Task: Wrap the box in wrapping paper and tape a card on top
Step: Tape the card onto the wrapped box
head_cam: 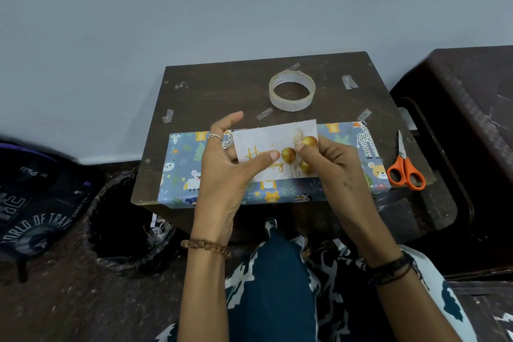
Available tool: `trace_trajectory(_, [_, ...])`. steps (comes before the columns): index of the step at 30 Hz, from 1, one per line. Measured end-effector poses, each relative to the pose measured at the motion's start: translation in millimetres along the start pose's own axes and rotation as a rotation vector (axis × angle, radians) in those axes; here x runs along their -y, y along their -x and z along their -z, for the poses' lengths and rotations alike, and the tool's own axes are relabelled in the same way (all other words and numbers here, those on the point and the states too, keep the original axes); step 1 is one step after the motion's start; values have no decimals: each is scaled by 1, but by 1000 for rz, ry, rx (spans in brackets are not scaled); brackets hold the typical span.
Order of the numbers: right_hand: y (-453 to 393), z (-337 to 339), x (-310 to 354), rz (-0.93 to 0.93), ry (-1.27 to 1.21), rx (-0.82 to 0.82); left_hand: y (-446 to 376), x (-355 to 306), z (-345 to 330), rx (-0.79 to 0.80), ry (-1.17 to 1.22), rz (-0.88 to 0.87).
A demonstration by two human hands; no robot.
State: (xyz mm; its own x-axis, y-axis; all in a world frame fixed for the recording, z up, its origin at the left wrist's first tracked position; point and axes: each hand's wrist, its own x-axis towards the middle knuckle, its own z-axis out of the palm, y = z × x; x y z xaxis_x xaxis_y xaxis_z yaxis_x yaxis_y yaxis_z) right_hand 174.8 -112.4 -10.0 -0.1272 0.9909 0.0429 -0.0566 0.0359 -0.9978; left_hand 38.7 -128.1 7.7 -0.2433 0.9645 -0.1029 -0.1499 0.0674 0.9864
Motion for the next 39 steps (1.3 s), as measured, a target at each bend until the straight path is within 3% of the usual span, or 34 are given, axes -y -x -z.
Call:
trace_trajectory(9, [-4, -10, 4, -103, 197, 16, -6, 11, -2, -210, -203, 75])
trace_trajectory(13, [-8, -14, 4, -116, 335, -92, -10, 5, -9, -217, -330, 126])
trace_trajectory(21, [-8, -17, 5, -105, 726, -145, -11, 2, -18, -216, -549, 116])
trace_trajectory(29, [-1, -25, 4, -63, 844, -155, -14, 4, -18, -228, -566, 133])
trace_trajectory(33, [-2, -23, -2, 11, 740, -187, -13, 4, -19, -257, -599, 132])
trace_trajectory(39, [-1, -21, -5, 56, 802, -188, -13, 9, -16, -237, -629, 91])
